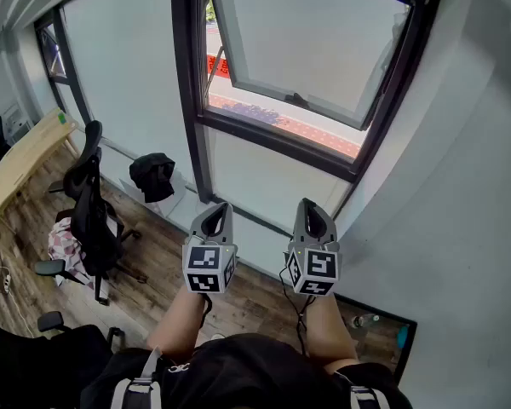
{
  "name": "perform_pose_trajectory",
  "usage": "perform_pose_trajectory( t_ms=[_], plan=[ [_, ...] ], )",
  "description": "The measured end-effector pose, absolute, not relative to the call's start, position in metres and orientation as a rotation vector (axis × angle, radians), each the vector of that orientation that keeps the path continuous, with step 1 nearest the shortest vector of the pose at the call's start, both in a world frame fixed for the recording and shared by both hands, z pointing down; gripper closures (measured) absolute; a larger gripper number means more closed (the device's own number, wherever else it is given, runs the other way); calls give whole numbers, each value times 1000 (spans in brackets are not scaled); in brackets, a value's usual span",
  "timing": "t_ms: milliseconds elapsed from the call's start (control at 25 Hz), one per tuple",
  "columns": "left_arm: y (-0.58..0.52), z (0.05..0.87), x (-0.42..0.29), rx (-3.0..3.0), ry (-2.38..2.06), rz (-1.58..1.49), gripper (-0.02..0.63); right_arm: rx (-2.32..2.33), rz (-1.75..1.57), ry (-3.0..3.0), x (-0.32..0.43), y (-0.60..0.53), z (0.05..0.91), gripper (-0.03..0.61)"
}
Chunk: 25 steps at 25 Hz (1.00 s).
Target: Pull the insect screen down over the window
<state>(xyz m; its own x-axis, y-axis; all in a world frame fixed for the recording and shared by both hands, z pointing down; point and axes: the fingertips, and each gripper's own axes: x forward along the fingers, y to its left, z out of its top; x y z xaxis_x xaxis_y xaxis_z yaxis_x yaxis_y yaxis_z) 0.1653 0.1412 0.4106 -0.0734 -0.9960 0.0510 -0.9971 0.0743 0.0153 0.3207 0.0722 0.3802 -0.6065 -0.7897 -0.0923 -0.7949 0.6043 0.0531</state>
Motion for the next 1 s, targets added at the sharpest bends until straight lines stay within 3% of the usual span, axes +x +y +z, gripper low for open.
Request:
perform_pose_trajectory(
  t_ms=[520,1000],
  plan=[
    [149,418,136,2121,-2255,57,601,-1381,131,2756,284,82,389,574],
    [171,436,65,2146,-2226,50,601,-1345,143,2761,214,111,403,572]
  ],
)
